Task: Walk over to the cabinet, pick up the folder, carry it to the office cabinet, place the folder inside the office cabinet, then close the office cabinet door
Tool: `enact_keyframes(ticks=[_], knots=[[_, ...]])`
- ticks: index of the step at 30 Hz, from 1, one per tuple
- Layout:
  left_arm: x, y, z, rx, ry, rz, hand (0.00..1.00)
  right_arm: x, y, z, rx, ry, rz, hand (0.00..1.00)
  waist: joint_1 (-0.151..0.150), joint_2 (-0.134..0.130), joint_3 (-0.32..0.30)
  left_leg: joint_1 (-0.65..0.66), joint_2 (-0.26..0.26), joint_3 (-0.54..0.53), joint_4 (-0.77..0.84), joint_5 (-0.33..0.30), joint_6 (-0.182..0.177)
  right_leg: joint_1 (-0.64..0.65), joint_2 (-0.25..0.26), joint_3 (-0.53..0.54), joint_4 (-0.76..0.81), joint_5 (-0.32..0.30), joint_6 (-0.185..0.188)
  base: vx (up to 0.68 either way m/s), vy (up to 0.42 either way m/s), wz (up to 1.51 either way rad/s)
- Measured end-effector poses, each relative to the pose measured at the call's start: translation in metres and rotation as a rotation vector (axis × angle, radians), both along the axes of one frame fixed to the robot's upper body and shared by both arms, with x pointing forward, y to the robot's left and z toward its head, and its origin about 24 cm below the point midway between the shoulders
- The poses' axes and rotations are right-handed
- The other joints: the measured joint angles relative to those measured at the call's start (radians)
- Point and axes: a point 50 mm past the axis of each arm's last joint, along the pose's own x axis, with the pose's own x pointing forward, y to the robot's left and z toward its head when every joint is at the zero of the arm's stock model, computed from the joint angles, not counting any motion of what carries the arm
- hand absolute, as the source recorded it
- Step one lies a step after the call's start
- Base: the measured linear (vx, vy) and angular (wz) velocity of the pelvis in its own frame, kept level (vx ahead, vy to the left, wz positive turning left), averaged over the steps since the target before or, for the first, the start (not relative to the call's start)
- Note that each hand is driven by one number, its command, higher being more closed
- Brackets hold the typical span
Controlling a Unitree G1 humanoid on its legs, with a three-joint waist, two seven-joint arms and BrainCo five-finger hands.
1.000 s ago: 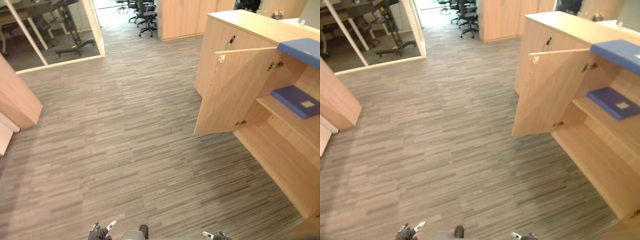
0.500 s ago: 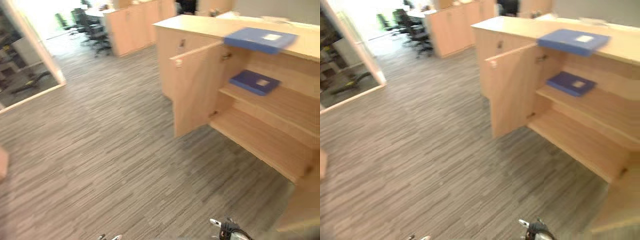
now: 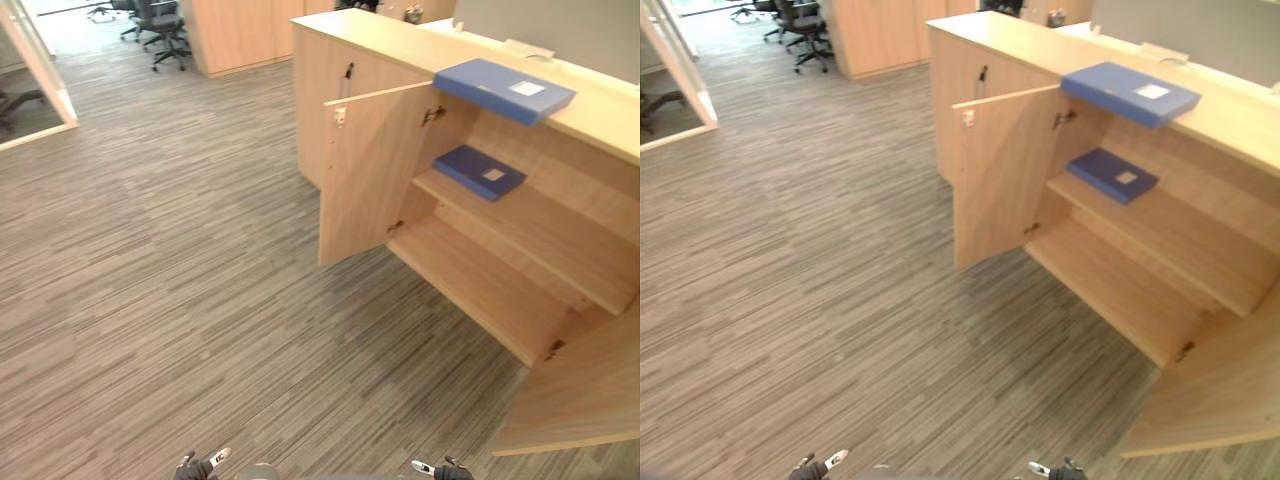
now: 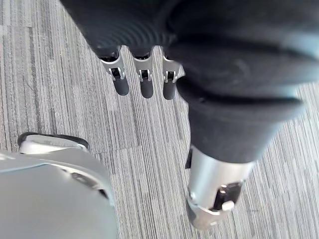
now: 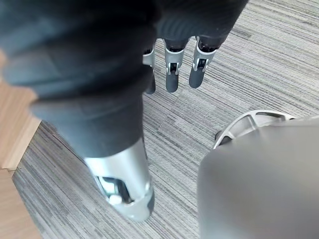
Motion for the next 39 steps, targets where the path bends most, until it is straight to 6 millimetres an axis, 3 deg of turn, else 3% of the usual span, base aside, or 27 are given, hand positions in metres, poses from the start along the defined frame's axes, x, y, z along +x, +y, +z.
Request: enact_keyframes(ticks=[1, 2, 3, 5, 6, 7, 8, 11, 14, 17, 21, 24, 30, 32, 34, 35, 37, 39], knots=[[-0.002, -0.004, -0.001, -0.006, 0.006, -0.001, 0.00, 0.002, 0.000, 0.000, -0.002, -0.003, 0.013, 0.00, 0.008, -0.001, -0.005, -0.059, 0.024, -0.009, 0.139, -0.020, -0.031, 0.025, 0.011, 0.044, -0.017, 0.001, -0.001, 0.23, 0.018, -1.00], [-0.003, -0.006, -0.002, -0.012, 0.007, 0.001, 0.00, 0.002, -0.001, 0.000, -0.005, -0.003, 0.016, 0.00, 0.013, 0.002, -0.009, -0.072, 0.015, -0.009, 0.164, -0.047, -0.033, 0.030, 0.007, 0.068, -0.019, 0.002, -0.001, 0.26, 0.094, -1.20], [-0.004, -0.008, -0.002, -0.015, 0.003, 0.011, 0.00, 0.006, -0.002, 0.002, -0.014, -0.008, 0.034, 0.00, 0.023, 0.003, -0.007, -0.096, -0.011, -0.003, 0.170, -0.089, 0.008, 0.033, -0.012, 0.122, -0.016, 0.002, 0.000, 0.28, 0.192, -1.21], [-0.003, -0.009, 0.003, 0.012, -0.036, 0.005, 0.00, 0.014, -0.001, 0.003, -0.018, -0.025, 0.042, 0.00, 0.044, 0.000, 0.001, -0.155, -0.056, -0.013, 0.121, -0.110, 0.039, 0.030, -0.056, 0.186, 0.009, 0.004, 0.005, 0.27, 0.269, -1.25], [-0.004, -0.013, 0.007, 0.028, -0.072, -0.009, 0.00, 0.015, -0.002, 0.003, -0.022, -0.026, 0.041, 0.00, 0.060, 0.003, 0.007, -0.178, -0.074, -0.056, 0.048, -0.104, 0.039, 0.025, -0.082, 0.211, 0.030, 0.003, 0.007, 0.22, 0.310, -1.22], [-0.014, -0.019, 0.013, 0.042, -0.117, -0.006, 0.00, 0.016, -0.004, 0.004, -0.032, -0.031, 0.043, 0.00, 0.078, 0.023, 0.008, -0.173, -0.082, -0.172, -0.150, -0.020, 0.045, 0.019, -0.090, 0.226, 0.042, -0.004, 0.028, 0.24, 0.361, -1.19], [-0.024, -0.022, 0.016, 0.043, -0.133, 0.016, 0.00, 0.015, 0.002, 0.003, -0.018, -0.034, 0.052, 0.00, 0.091, 0.024, 0.008, -0.155, -0.099, -0.164, -0.179, 0.097, 0.039, 0.030, -0.108, 0.253, 0.038, -0.010, 0.080, 0.26, 0.354, -0.79], [-0.024, -0.017, 0.022, 0.064, -0.166, 0.010, 0.00, 0.026, 0.020, 0.004, 0.012, -0.078, 0.085, 0.00, 0.111, -0.025, 0.028, -0.156, -0.178, -0.189, -0.191, 0.106, 0.043, 0.001, -0.145, 0.233, 0.051, -0.008, 0.073, 0.20, 0.193, 0.02], [-0.019, -0.018, 0.025, 0.055, -0.191, -0.005, 0.00, 0.050, 0.033, 0.010, 0.034, -0.156, 0.105, 0.00, 0.123, -0.028, 0.033, -0.172, -0.216, -0.242, -0.186, 0.105, 0.040, 0.006, -0.151, 0.237, -0.009, 0.028, 0.083, 0.09, 0.124, 0.03], [-0.013, -0.018, 0.028, 0.056, -0.213, -0.035, 0.00, 0.060, 0.041, 0.013, 0.049, -0.198, 0.119, 0.00, 0.127, -0.031, 0.033, -0.158, -0.228, -0.256, -0.219, 0.101, 0.036, 0.002, -0.161, 0.257, -0.050, 0.049, 0.102, 0.00, 0.078, -0.23], [-0.010, -0.018, 0.031, 0.055, -0.229, -0.049, 0.00, 0.052, 0.042, 0.011, 0.062, -0.175, 0.095, 0.00, 0.130, -0.037, 0.027, -0.104, -0.256, -0.235, -0.310, 0.110, 0.029, -0.006, -0.188, 0.295, -0.082, 0.062, 0.087, -0.03, 0.067, -0.42], [-0.009, -0.019, 0.031, 0.054, -0.229, -0.057, 0.00, 0.044, 0.044, 0.008, 0.069, -0.151, 0.086, 0.00, 0.132, -0.041, 0.016, -0.051, -0.298, -0.232, -0.385, 0.123, 0.049, -0.025, -0.230, 0.317, -0.078, 0.062, 0.087, 0.05, 0.082, -0.53], [-0.009, -0.019, 0.031, 0.065, -0.222, -0.075, 0.00, 0.034, 0.043, 0.006, 0.075, -0.126, 0.058, 0.00, 0.129, -0.056, -0.021, 0.073, -0.351, -0.190, -0.491, 0.142, 0.087, -0.090, -0.343, 0.336, 0.140, 0.083, 0.084, 0.15, 0.069, -0.25], [-0.013, -0.020, 0.027, 0.056, -0.200, -0.066, 0.00, 0.035, 0.044, 0.006, 0.078, -0.133, 0.048, 0.00, 0.129, -0.056, -0.024, 0.096, -0.342, -0.179, -0.518, 0.146, 0.094, -0.104, -0.342, 0.329, 0.166, 0.093, 0.069, 0.14, 0.041, -0.22], [-0.015, -0.019, 0.024, 0.064, -0.181, -0.055, 0.00, 0.040, 0.049, 0.007, 0.091, -0.145, 0.049, 0.00, 0.128, -0.049, -0.019, 0.131, -0.317, -0.170, -0.562, 0.157, 0.125, -0.155, -0.342, 0.303, 0.264, 0.108, 0.046, 0.11, 0.005, -0.36], [-0.013, -0.019, 0.023, 0.064, -0.177, -0.057, 0.00, 0.040, 0.053, 0.007, 0.101, -0.146, 0.049, 0.00, 0.125, -0.036, -0.002, 0.158, -0.288, -0.169, -0.574, 0.154, 0.133, -0.184, -0.315, 0.299, 0.317, 0.054, 0.060, 0.09, -0.068, -0.30], [-0.007, -0.018, 0.021, 0.061, -0.177, -0.055, 0.00, 0.049, 0.054, 0.009, 0.098, -0.171, 0.061, 0.00, 0.118, -0.036, 0.025, 0.203, -0.245, -0.168, -0.591, 0.138, 0.126, -0.236, -0.247, 0.262, 0.399, -0.023, 0.044, 0.03, -0.177, -0.17], [-0.004, -0.013, 0.021, 0.066, -0.175, -0.059, 0.00, 0.053, 0.058, 0.010, 0.101, -0.184, 0.091, 0.00, 0.114, -0.055, 0.036, 0.227, -0.234, -0.165, -0.588, 0.120, 0.097, -0.283, -0.198, 0.224, 0.395, -0.015, 0.018, -0.02, -0.223, 0.04]])
